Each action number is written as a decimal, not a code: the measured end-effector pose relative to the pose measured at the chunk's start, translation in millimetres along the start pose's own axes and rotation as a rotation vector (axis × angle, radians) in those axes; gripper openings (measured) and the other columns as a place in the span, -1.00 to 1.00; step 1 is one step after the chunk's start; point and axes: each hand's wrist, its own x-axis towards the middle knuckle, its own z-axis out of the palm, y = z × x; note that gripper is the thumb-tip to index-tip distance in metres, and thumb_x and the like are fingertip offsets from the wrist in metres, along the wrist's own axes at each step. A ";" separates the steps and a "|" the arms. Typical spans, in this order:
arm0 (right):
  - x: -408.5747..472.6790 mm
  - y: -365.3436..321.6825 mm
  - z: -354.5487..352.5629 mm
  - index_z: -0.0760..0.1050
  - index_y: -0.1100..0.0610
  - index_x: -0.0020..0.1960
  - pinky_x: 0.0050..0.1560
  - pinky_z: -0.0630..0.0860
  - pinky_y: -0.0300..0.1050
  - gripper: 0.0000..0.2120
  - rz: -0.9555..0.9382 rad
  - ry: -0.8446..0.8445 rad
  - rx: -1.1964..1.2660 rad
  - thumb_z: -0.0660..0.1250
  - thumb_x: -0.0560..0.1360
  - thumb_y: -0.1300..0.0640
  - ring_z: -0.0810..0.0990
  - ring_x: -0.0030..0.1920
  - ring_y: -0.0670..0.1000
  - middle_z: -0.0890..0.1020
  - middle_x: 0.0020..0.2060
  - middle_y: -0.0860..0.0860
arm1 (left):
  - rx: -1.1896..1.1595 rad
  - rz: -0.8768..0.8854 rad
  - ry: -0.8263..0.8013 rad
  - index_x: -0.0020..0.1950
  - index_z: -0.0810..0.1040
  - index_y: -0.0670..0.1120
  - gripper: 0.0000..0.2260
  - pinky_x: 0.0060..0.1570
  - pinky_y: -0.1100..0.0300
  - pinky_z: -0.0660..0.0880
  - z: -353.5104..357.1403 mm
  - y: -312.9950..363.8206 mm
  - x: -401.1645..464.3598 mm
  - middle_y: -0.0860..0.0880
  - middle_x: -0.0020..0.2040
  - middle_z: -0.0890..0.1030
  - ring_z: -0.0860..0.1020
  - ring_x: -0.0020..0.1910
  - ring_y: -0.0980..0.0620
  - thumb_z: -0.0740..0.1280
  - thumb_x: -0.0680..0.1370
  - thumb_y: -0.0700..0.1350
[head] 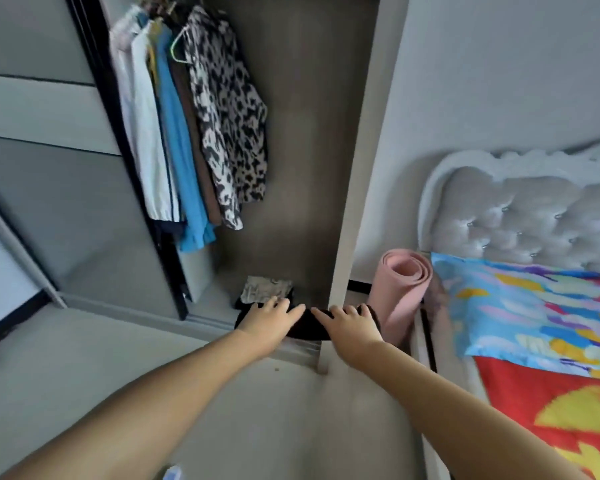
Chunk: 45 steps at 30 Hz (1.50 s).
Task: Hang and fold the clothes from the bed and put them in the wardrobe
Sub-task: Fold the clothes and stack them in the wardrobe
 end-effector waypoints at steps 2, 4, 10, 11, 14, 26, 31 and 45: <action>32.0 -28.2 -15.8 -0.16 -0.05 0.57 0.45 0.10 0.22 -0.19 -0.042 0.000 0.001 0.27 0.52 0.24 0.25 0.43 0.18 0.26 0.44 0.11 | 0.001 -0.047 -0.004 0.56 -0.06 -0.01 -0.17 0.20 -0.10 0.37 6.8 -43.0 -3.6 -0.16 0.43 0.21 0.21 0.42 -0.24 0.29 0.43 -0.40; 64.6 -51.3 -30.3 -0.14 -0.06 0.57 0.46 0.08 0.23 -0.23 -0.094 -0.003 -0.012 0.24 0.54 0.24 0.23 0.44 0.19 0.24 0.46 0.11 | -0.016 -0.102 -0.015 0.55 -0.03 0.00 -0.17 0.15 -0.08 0.38 14.1 -78.2 -6.5 -0.16 0.39 0.26 0.29 0.36 -0.24 0.31 0.42 -0.41; 165.6 -112.1 -54.0 -0.08 -0.07 0.57 0.45 0.08 0.22 -0.35 -0.249 -0.008 -0.068 0.14 0.59 0.21 0.25 0.44 0.18 0.28 0.45 0.12 | -0.095 -0.257 -0.046 0.52 0.08 -0.02 -0.37 0.10 -0.10 0.47 49.6 -170.3 0.7 -0.15 0.30 0.36 0.40 0.25 -0.19 0.19 0.50 -0.35; 182.7 -119.0 -54.3 -0.09 -0.07 0.57 0.45 0.09 0.22 -0.34 -0.264 -0.014 -0.069 0.13 0.59 0.22 0.25 0.44 0.19 0.26 0.46 0.13 | -0.092 -0.265 -0.052 0.52 0.08 -0.02 -0.37 0.11 -0.11 0.46 54.7 -185.4 7.4 -0.15 0.31 0.36 0.40 0.25 -0.20 0.19 0.51 -0.34; 238.0 -131.9 -51.5 -0.10 -0.06 0.57 0.45 0.09 0.24 -0.32 -0.298 -0.026 -0.066 0.15 0.58 0.24 0.24 0.45 0.20 0.24 0.47 0.14 | -0.072 -0.284 -0.089 0.52 0.08 -0.02 -0.38 0.12 -0.10 0.46 68.7 -226.2 36.9 -0.16 0.33 0.35 0.40 0.27 -0.21 0.19 0.51 -0.34; 452.8 -107.9 -35.5 -0.11 -0.08 0.57 0.45 0.07 0.24 -0.28 -0.313 -0.192 -0.001 0.18 0.55 0.25 0.15 0.49 0.19 0.20 0.49 0.14 | -0.178 -0.217 -0.216 0.51 0.11 -0.04 -0.37 0.06 -0.06 0.48 107.8 -342.7 210.4 -0.11 0.26 0.38 0.42 0.21 -0.16 0.26 0.50 -0.31; 511.6 -95.1 -13.6 -0.09 -0.09 0.56 0.43 0.12 0.25 -0.28 -0.232 -0.276 0.068 0.18 0.54 0.26 0.26 0.43 0.21 0.24 0.46 0.15 | -0.203 -0.079 -0.293 0.51 0.10 0.01 -0.38 0.06 -0.09 0.49 133.8 -377.3 289.4 -0.11 0.31 0.37 0.39 0.25 -0.18 0.19 0.52 -0.34; 698.3 -54.0 180.5 -0.05 -0.06 0.57 0.46 0.07 0.24 -0.29 0.044 -0.467 0.266 0.21 0.54 0.20 0.25 0.43 0.21 0.27 0.43 0.16 | -0.029 0.272 -0.331 0.53 0.16 -0.09 -0.34 0.10 -0.16 0.46 312.7 -389.9 524.5 -0.24 0.39 0.35 0.41 0.28 -0.30 0.31 0.46 -0.28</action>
